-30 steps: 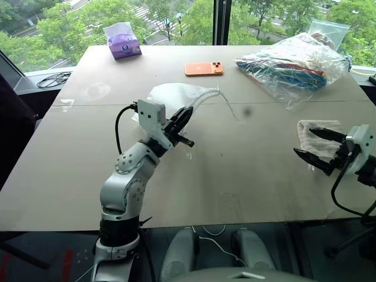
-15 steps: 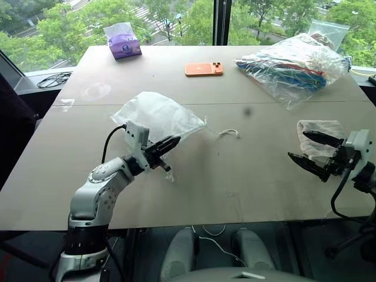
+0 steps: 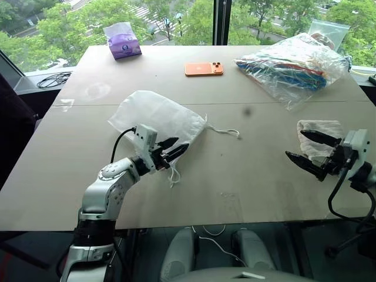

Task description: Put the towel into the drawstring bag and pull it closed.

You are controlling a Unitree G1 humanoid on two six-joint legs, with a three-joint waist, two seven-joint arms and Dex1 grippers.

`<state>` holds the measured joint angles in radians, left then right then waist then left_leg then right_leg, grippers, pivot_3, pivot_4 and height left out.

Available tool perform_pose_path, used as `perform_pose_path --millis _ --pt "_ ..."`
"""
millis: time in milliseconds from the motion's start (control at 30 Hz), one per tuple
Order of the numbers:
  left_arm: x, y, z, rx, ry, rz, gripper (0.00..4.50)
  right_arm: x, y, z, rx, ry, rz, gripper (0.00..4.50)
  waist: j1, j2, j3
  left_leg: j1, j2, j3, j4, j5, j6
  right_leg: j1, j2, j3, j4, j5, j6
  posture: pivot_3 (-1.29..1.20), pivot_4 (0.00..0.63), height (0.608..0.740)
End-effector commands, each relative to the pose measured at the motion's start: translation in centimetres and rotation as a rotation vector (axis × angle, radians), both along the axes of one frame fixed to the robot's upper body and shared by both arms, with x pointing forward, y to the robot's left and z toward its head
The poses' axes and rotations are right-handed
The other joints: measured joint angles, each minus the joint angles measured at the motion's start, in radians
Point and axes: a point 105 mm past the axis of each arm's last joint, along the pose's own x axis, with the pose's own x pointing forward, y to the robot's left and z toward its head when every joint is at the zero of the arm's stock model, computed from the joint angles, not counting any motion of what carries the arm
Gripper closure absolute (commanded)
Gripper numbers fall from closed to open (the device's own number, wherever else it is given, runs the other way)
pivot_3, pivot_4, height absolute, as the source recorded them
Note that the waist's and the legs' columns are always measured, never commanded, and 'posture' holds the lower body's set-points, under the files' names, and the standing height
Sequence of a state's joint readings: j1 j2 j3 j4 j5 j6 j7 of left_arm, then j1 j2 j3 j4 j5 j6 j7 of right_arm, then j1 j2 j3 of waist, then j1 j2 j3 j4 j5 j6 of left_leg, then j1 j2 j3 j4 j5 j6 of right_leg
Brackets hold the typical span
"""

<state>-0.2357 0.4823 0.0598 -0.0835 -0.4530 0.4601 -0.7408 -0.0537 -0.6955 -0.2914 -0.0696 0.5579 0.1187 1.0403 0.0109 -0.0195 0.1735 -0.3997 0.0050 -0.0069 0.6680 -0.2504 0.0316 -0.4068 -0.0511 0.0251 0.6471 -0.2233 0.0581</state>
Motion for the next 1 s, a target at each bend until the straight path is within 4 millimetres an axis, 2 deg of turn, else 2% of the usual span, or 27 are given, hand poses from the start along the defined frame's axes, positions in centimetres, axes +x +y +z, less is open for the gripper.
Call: perform_pose_path --millis 33,233,433,533,633,667,867,1000 --pt "-0.2 -1.3 1.2 0.064 -0.146 -0.048 1.87 -0.3 0.1 1.1 -0.003 -0.052 0.004 0.00 0.001 0.000 0.000 0.000 0.000 0.000 0.000 0.000 0.000 0.000 0.000 0.000 0.000 0.000 -0.001 0.00 0.150 0.740" --pt "0.0 -2.8 0.7 0.196 -0.269 -0.024 1.87 -0.3 0.2 1.0 -0.002 -0.053 0.003 0.00 0.001 0.000 0.000 0.000 0.000 0.000 0.000 0.000 0.000 0.000 -0.001 0.000 0.000 -0.002 -0.003 0.00 0.150 0.740" --pt "0.5 -2.7 -0.4 0.291 -0.303 0.054 1.87 -0.3 -0.1 1.2 -0.007 -0.056 0.001 0.00 0.001 0.000 0.000 0.000 0.000 0.000 0.000 0.000 0.000 0.000 -0.001 0.000 0.000 0.000 0.000 0.00 0.150 0.740" --pt "0.7 -2.6 -0.8 0.340 -0.322 0.067 2.71 -0.2 -0.1 1.3 -0.009 -0.057 0.004 0.00 0.001 0.000 0.000 0.000 0.000 0.000 0.000 0.000 0.000 0.000 -0.001 0.000 0.000 0.000 0.000 0.00 0.150 0.740" --pt "0.8 -2.5 -1.1 0.335 -0.312 0.087 4.21 -0.1 -0.1 1.3 -0.012 -0.057 0.008 0.00 0.001 0.000 0.000 0.000 0.000 0.000 0.000 0.000 0.000 0.000 -0.001 0.000 0.000 0.000 0.000 0.00 0.150 0.740" --pt "0.8 -2.5 -1.2 0.338 -0.306 0.086 4.42 0.0 -0.1 1.3 -0.013 -0.057 0.010 0.00 0.001 0.000 0.000 0.000 0.000 0.000 0.000 0.000 0.000 0.000 -0.001 0.000 0.000 0.000 0.000 0.00 0.150 0.740" --pt "0.7 -2.3 -1.4 0.318 -0.295 0.087 4.42 0.1 0.0 1.4 -0.014 -0.060 0.014 0.00 0.001 0.000 0.000 0.000 0.000 0.000 0.000 0.000 0.000 0.000 -0.001 0.000 0.000 0.000 0.000 0.00 0.150 0.740" --pt "0.9 -2.0 0.9 0.140 -0.295 0.115 4.42 0.2 0.0 1.4 -0.014 -0.060 0.016 0.00 0.001 0.000 0.000 0.000 0.000 0.000 0.000 0.000 0.000 0.000 -0.001 0.000 0.000 0.000 0.000 0.00 0.150 0.740"
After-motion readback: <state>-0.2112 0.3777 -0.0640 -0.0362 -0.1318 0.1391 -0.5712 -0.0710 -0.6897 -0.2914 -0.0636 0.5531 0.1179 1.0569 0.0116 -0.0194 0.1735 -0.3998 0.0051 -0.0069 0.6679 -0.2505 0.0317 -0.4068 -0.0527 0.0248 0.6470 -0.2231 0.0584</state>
